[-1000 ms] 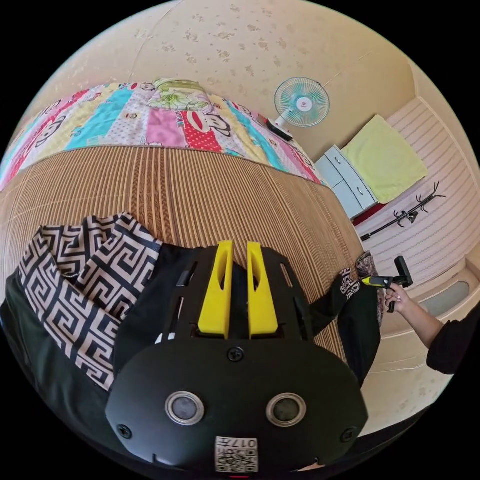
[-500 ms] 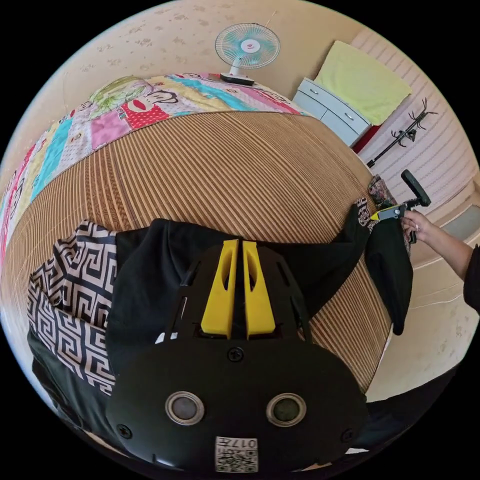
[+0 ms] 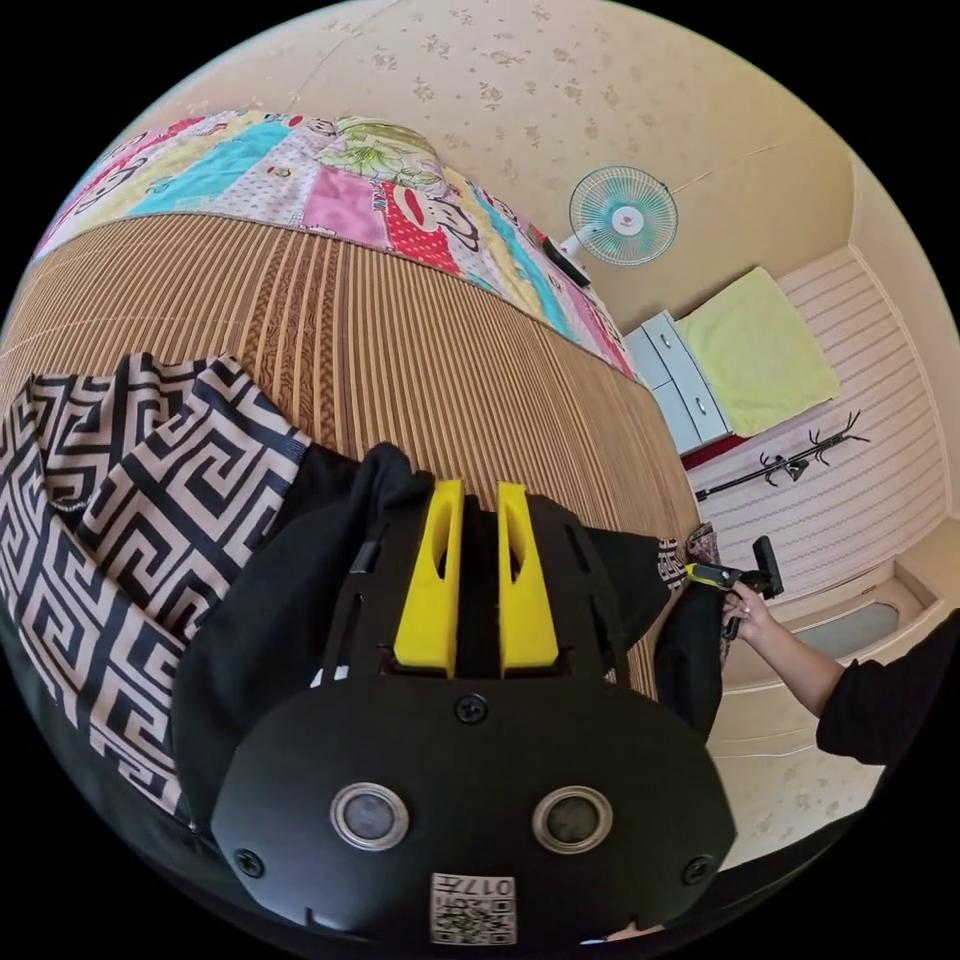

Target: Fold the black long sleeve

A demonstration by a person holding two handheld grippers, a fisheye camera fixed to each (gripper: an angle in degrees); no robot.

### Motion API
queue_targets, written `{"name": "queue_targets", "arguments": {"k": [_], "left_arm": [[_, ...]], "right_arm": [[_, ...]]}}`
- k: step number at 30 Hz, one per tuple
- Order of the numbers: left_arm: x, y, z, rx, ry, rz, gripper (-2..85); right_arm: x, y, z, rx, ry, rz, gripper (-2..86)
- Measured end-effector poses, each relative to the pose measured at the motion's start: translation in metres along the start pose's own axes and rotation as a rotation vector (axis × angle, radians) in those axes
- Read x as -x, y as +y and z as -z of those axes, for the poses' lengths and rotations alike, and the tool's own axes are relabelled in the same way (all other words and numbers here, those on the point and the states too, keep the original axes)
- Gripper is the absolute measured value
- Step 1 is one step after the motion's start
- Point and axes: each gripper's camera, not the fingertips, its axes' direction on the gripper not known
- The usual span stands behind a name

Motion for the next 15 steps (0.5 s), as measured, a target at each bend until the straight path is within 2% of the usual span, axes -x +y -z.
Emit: {"name": "queue_targets", "arguments": {"k": [4,8,15], "left_arm": [[-0.015,0.026,0.036,-0.042,0.026,-0.007,6.5],[-0.037,0.051,0.047,-0.033,0.032,-0.027,6.5],[-0.051,0.083,0.033,0.064,0.065,0.015,6.5]], "right_arm": [[0.004,0.016,0.010,-0.043,-0.113,-0.070,6.3],[0.016,0.029,-0.010,0.036,-0.226,-0.152,8.3],[0.028,0.012,-0.041,-0.002,-0.143,-0.165,5.4]]}}
